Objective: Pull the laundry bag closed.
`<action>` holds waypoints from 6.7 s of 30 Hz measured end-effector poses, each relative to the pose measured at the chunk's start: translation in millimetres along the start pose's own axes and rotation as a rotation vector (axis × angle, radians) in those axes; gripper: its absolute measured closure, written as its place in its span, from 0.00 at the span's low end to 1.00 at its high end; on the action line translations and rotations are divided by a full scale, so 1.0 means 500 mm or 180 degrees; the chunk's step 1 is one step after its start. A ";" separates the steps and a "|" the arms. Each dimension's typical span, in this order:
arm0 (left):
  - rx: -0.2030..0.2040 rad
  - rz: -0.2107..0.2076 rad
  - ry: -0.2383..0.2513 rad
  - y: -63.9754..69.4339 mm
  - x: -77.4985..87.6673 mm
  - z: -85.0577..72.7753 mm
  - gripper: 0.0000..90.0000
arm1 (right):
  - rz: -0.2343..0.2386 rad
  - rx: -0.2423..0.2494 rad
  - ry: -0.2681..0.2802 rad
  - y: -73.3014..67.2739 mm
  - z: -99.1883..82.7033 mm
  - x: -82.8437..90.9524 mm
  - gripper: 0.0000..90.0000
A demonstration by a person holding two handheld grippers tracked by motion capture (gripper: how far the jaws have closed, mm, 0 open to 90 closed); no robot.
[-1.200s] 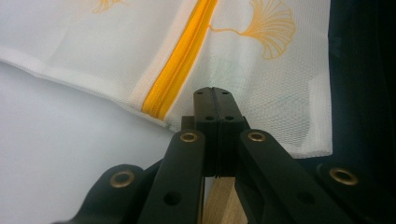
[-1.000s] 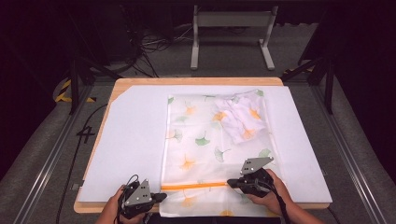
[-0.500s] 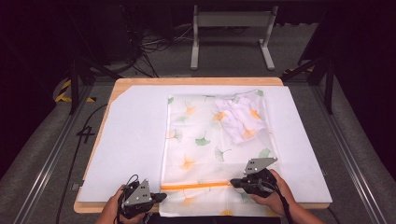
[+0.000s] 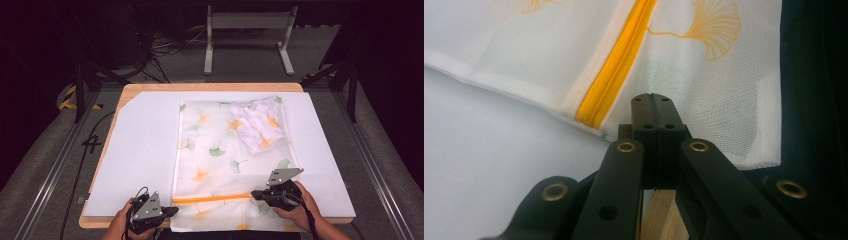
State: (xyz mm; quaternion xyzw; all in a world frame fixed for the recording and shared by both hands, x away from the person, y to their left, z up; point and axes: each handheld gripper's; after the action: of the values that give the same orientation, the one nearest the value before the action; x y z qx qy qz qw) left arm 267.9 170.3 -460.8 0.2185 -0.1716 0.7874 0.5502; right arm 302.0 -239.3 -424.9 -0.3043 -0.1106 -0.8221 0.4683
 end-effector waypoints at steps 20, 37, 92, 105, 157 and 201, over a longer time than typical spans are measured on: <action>0.0007 -0.0003 0.0010 -0.001 0.000 -0.001 1.00 | -0.0011 -0.0023 0.0008 0.009 -0.014 0.016 1.00; 0.0000 0.0001 0.0008 0.000 0.000 -0.001 1.00 | -0.0082 -0.0049 0.0029 0.018 -0.021 0.035 1.00; 0.0008 -0.0046 0.0028 -0.005 0.000 -0.002 1.00 | -0.0326 -0.0217 0.0117 0.046 -0.059 0.105 1.00; 0.0012 -0.0049 0.0024 -0.005 0.000 -0.002 1.00 | -0.0431 -0.0292 0.0159 0.057 -0.072 0.131 1.00; 0.0027 -0.0081 0.0023 -0.008 0.001 -0.002 1.00 | -0.0709 -0.0579 0.0238 0.094 -0.128 0.208 1.00; 0.0066 0.0323 0.0135 -0.023 0.048 0.007 1.00 | -0.0860 0.0018 0.0374 0.064 -0.100 0.220 0.85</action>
State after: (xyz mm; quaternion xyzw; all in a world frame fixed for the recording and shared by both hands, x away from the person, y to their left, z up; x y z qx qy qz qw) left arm 271.9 191.2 -444.7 0.1984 -0.1626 0.8205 0.5109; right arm 267.7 -357.0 -401.5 -0.2367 -0.1253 -0.8937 0.3599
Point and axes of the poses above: each handheld gripper's, and its own axes: x roughly backward along the jaws, z roughly out of its top, y roughly to its right, and after that the axes turned 10 degrees about y, right-handed
